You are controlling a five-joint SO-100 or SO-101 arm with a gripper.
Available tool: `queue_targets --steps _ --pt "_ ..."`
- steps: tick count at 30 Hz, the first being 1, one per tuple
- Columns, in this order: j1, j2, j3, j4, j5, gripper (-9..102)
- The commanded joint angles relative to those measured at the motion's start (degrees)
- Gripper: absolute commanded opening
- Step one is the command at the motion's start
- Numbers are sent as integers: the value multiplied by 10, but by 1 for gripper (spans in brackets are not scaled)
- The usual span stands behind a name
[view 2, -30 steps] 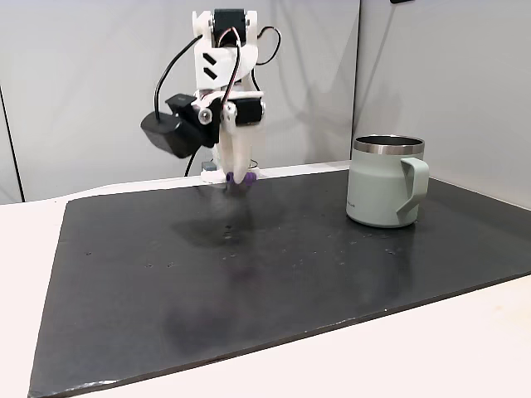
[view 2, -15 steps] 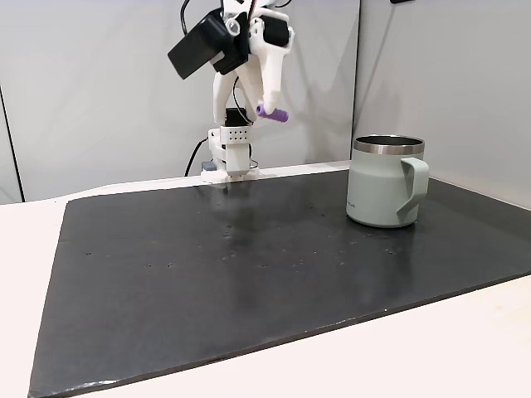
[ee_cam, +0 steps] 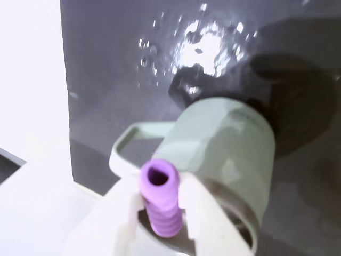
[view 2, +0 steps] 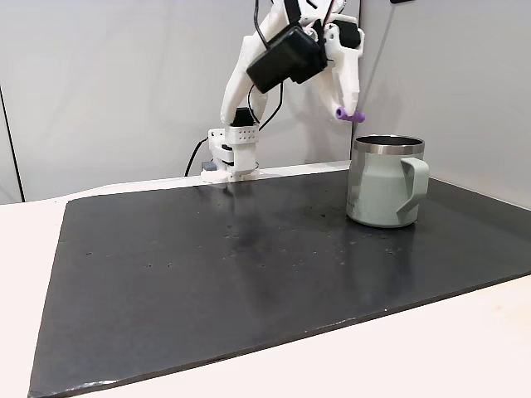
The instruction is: Grasp a pengrip and put it in the cup.
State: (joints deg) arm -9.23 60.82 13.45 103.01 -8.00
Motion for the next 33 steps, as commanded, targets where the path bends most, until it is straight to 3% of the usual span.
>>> queue_targets --steps 1,8,18,22,33 --pt "-45 0 -40 1 15 0" --pt "-111 -11 -23 0 11 0" --pt "-114 -18 6 -1 6 0" --pt "-116 -15 4 0 6 25" --pt "-127 -1 18 1 6 27"
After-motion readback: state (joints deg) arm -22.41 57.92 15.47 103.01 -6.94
